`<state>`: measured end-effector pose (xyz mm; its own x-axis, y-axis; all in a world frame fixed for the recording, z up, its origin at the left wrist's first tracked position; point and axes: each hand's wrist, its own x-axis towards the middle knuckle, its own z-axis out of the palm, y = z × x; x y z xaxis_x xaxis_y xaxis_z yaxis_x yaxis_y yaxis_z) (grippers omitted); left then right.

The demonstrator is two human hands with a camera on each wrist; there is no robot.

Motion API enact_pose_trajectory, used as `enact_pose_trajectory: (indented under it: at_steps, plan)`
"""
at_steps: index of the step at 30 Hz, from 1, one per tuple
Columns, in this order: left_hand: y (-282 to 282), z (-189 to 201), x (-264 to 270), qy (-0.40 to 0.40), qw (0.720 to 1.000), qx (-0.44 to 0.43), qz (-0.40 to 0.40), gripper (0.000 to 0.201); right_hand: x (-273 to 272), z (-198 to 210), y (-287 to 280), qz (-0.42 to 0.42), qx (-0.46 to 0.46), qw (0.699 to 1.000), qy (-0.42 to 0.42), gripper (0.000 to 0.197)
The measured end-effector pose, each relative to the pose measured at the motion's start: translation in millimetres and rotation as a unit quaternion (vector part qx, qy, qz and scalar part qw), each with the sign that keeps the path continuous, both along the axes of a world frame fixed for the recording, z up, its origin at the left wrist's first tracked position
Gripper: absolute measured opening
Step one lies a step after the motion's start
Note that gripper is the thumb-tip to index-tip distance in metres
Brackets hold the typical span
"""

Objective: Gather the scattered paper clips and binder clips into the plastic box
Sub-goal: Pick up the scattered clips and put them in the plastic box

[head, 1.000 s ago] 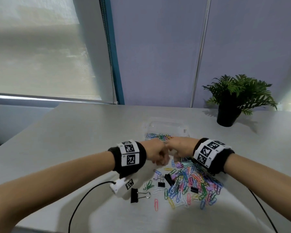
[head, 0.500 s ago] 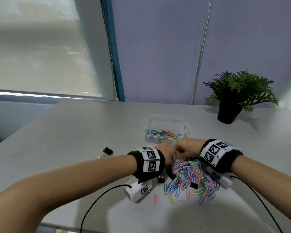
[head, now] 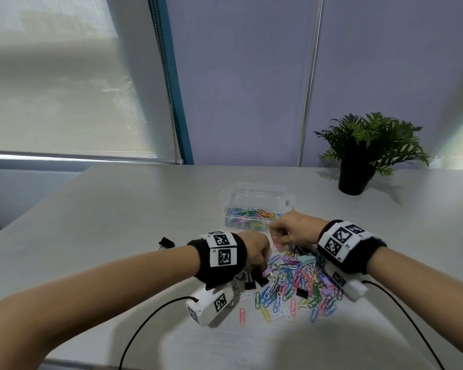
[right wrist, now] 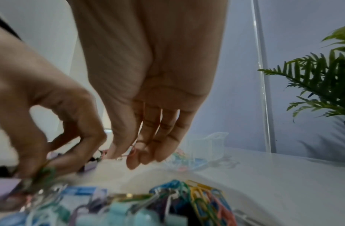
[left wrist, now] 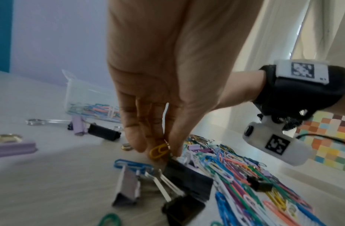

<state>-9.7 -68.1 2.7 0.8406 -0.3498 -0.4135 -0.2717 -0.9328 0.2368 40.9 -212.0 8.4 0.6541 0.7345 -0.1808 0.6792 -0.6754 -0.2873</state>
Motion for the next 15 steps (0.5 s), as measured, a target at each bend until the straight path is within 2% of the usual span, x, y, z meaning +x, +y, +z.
enact_pose_trajectory:
  at_steps: [3, 5, 7, 10, 15]
  plan:
    - [14, 6, 5, 0.002, 0.999, -0.034, 0.016, 0.018, -3, -8, 5, 0.003, -0.016, 1.000, -0.012, 0.036]
    - [26, 16, 9, 0.004, 0.996, -0.078, 0.038, 0.007, -5, -14, 6, 0.001, -0.025, 1.000, 0.012, 0.022]
    - [40, 28, 15, -0.005, 0.991, -0.119, 0.057, 0.007, -8, -17, 7, -0.005, -0.022, 0.999, 0.038, 0.011]
    - [57, 46, 27, -0.028, 0.983, -0.158, 0.084, 0.008, -12, -17, 9, -0.008, -0.033, 0.999, 0.033, 0.012]
    - [70, 60, 52, -0.079, 0.983, -0.136, 0.091, 0.017, -16, -12, 10, -0.004, -0.042, 0.998, 0.052, 0.016]
